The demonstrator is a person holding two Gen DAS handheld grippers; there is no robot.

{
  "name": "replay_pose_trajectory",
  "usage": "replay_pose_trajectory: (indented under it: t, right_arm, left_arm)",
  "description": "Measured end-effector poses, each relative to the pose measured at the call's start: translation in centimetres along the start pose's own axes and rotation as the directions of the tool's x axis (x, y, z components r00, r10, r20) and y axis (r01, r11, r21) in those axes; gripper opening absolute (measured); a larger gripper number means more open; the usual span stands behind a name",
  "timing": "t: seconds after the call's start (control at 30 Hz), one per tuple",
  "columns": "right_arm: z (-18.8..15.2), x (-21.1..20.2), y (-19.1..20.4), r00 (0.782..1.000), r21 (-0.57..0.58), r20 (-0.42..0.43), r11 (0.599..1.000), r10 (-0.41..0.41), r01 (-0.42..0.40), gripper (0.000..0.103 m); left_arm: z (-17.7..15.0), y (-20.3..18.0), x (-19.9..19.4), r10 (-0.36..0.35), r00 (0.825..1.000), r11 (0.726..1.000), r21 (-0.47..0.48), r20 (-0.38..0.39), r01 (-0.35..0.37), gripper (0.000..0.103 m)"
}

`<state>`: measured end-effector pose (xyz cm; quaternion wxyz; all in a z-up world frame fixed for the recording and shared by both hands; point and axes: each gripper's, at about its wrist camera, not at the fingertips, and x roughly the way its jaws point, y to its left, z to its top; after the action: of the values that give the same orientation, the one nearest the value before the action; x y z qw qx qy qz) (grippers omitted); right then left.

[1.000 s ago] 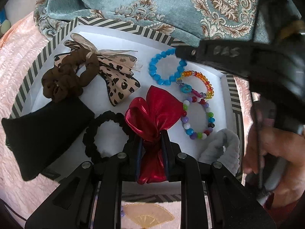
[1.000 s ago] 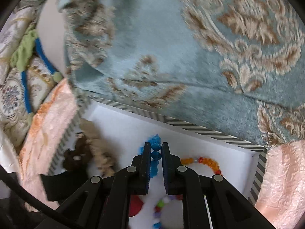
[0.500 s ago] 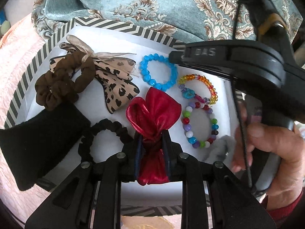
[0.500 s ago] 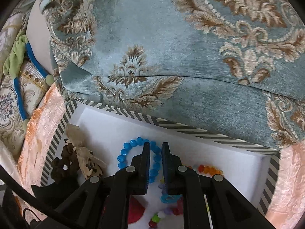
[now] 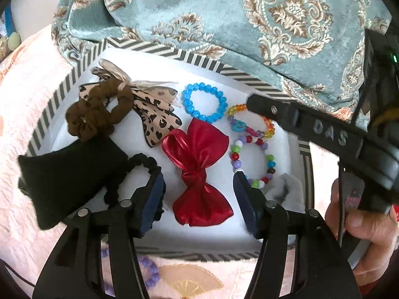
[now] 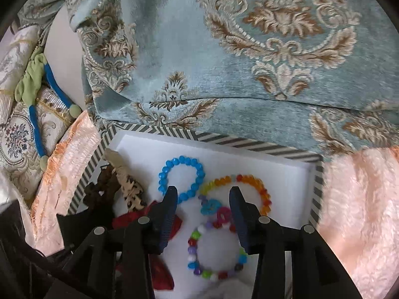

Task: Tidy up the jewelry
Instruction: 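Withdraw both open tools from the tray toward the remaining bracelets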

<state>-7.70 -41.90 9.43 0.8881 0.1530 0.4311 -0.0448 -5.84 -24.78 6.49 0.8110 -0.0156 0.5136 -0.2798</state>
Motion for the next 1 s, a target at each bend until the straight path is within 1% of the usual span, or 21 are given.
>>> replay_pose_trajectory:
  t: [0.07, 0.17, 0.3, 0.57, 0.67, 0.73, 0.83, 1.0]
  right_arm:
    - [-0.6, -1.0, 0.0, 1.000, 0.002, 0.010, 1.000, -0.002, 0.002, 0.041]
    - [-1.5, -2.4, -0.1, 1.000, 0.006, 0.023, 1.000, -0.011, 0.011, 0.044]
    - [-2.7, -3.4, 0.1, 1.000, 0.020, 0.017, 1.000, -0.021, 0.021, 0.045]
    - [-4.8, -4.7, 1.7, 1.000, 0.000, 0.015, 1.000, -0.024, 0.024, 0.045]
    - [-5.5, -5.3, 2.4, 0.999, -0.012, 0.017, 0.999, -0.035, 0.035, 0.048]
    - [-6.1, -5.7, 2.8, 0.999, -0.017, 0.020, 0.999, -0.037, 0.038, 0.051]
    - [-7.0, -6.5, 3.2, 0.999, -0.015, 0.019, 0.999, -0.031, 0.031, 0.051]
    - [-9.0, -7.7, 4.6, 1.000, -0.041, 0.016, 0.999, -0.017, 0.018, 0.051]
  left_arm:
    - [-0.2, 0.2, -0.8, -0.010, 1.000, 1.000, -0.011, 0.002, 0.010, 0.065]
    - [-0.3, 0.2, -1.4, -0.017, 1.000, 1.000, -0.026, 0.007, 0.017, 0.066]
    - [-0.8, 0.4, -2.8, 0.003, 1.000, 1.000, -0.018, 0.026, -0.002, 0.066]
    - [-1.6, 0.8, -4.8, 0.049, 0.997, 0.999, -0.008, 0.066, -0.049, 0.066]
    - [-2.0, 1.1, -5.6, 0.057, 0.995, 0.998, -0.005, 0.079, -0.057, 0.066]
    - [-2.2, 1.6, -6.2, 0.051, 0.996, 0.999, -0.012, 0.078, -0.050, 0.066]
    - [-2.6, 2.5, -7.1, 0.042, 0.996, 0.999, -0.026, 0.079, -0.040, 0.066]
    - [-3.6, 5.0, -9.1, 0.061, 0.994, 0.996, -0.066, 0.085, -0.056, 0.066]
